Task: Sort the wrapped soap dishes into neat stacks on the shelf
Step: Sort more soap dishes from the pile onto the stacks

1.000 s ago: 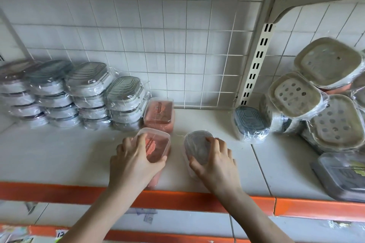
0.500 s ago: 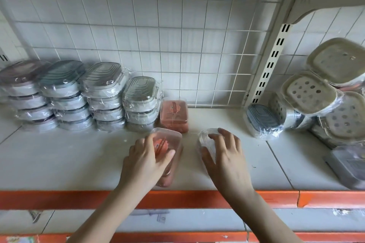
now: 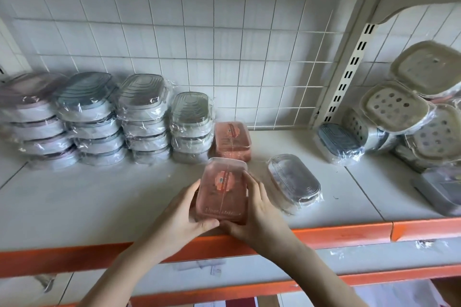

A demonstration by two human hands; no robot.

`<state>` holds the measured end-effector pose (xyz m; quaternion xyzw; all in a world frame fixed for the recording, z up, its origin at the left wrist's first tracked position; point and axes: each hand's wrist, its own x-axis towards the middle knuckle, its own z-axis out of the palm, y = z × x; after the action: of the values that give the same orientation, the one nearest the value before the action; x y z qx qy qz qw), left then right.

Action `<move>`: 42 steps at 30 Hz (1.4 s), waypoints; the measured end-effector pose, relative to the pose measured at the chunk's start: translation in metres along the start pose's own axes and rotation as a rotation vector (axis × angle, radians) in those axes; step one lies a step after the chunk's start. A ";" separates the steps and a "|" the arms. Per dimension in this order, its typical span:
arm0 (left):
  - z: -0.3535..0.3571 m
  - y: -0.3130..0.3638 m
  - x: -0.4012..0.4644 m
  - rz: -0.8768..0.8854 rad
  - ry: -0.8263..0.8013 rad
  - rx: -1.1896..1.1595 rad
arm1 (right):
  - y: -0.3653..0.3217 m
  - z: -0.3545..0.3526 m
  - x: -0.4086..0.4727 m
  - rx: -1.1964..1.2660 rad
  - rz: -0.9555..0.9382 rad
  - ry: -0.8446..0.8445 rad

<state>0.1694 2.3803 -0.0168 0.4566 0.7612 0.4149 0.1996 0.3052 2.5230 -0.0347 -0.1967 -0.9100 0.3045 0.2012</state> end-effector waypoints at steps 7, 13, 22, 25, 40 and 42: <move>0.006 0.010 0.000 0.219 0.177 0.076 | -0.001 -0.008 -0.002 0.106 -0.158 0.192; 0.013 0.035 0.040 0.332 0.252 0.095 | 0.005 -0.044 0.025 0.166 -0.065 0.213; 0.023 0.042 0.107 0.181 0.278 0.153 | 0.025 -0.070 0.092 0.101 0.018 0.133; 0.024 0.041 0.117 0.138 0.312 0.103 | 0.029 -0.069 0.105 0.084 0.026 0.132; 0.037 0.041 0.101 0.077 0.463 0.205 | 0.025 -0.052 0.127 -0.040 0.047 0.213; 0.037 0.041 0.103 0.071 0.437 0.214 | 0.023 -0.052 0.130 -0.064 0.063 0.204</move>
<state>0.1643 2.4957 0.0028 0.4009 0.8095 0.4276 -0.0338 0.2267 2.6271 0.0208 -0.2614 -0.8875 0.2597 0.2767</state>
